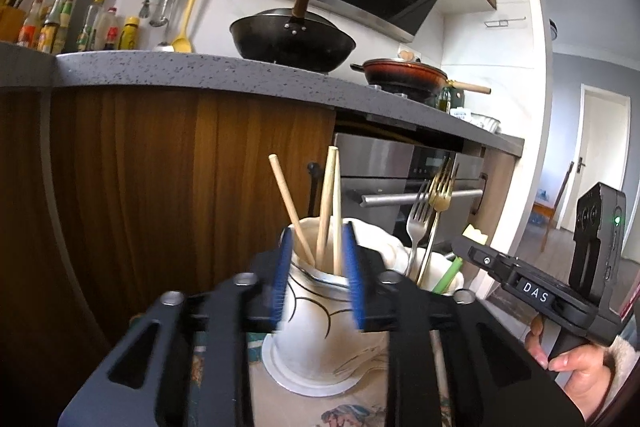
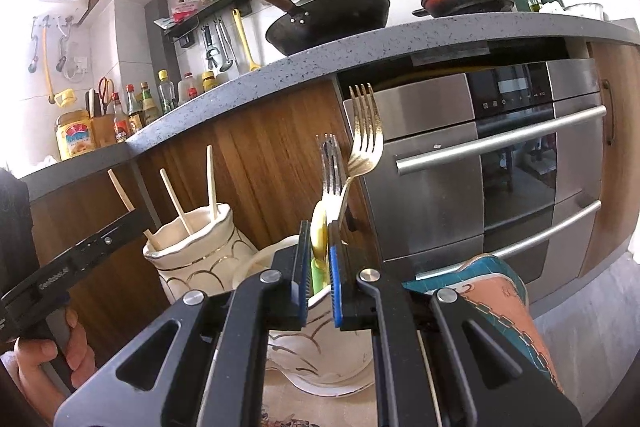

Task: Organize utensils
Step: 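Drop the chopstick into the tall pot while the right tool drops the spoon into the short pot, then move both open tools back over the placemat utensils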

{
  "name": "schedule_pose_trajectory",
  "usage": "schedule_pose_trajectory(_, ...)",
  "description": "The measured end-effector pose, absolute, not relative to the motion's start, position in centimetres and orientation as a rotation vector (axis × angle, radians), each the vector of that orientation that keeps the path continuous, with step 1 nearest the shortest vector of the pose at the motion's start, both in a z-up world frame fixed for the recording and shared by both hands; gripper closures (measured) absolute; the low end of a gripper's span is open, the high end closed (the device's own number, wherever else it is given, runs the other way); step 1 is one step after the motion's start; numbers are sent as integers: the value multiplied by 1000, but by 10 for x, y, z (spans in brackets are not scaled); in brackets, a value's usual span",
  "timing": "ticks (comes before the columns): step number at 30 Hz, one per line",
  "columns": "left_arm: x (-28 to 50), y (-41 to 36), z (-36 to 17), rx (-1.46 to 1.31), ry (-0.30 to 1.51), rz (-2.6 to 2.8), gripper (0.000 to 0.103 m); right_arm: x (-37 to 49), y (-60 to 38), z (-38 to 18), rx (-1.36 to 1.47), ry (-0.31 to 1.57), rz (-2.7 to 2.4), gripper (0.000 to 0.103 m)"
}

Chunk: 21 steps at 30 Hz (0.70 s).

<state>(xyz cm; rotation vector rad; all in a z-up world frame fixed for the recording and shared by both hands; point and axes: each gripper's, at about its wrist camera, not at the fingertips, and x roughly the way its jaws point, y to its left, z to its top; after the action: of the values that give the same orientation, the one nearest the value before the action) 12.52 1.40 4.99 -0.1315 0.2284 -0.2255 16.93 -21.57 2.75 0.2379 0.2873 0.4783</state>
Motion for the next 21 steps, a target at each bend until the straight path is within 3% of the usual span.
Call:
schedule_pose_trajectory(2, 125, 15, 51, -129, 227, -226, 71, 169, -216, 28, 242, 284, 477, 92)
schedule_pose_trajectory(4, 125, 14, 52, -123, 225, -218, 64, 168, -217, 28, 243, 277, 471, 74)
schedule_pose_trajectory(7, 125, 16, 52, -126, 228, -200, 44, 167, -219, 30, 255, 273, 466, 53)
schedule_pose_trajectory(11, 122, 16, 52, -119, 226, -171, 31, 159, -220, 34, 266, 273, 447, 38)
schedule_pose_trajectory(13, 118, 16, 51, -106, 224, -150, 24, 151, -223, 36, 270, 266, 441, 21)
schedule_pose_trajectory(19, 101, 17, 49, -85, 234, -106, 14, 126, -225, 40, 275, 272, 466, 5)
schedule_pose_trajectory(21, 94, 18, 48, -75, 245, -85, 13, 118, -223, 39, 259, 279, 464, 5)
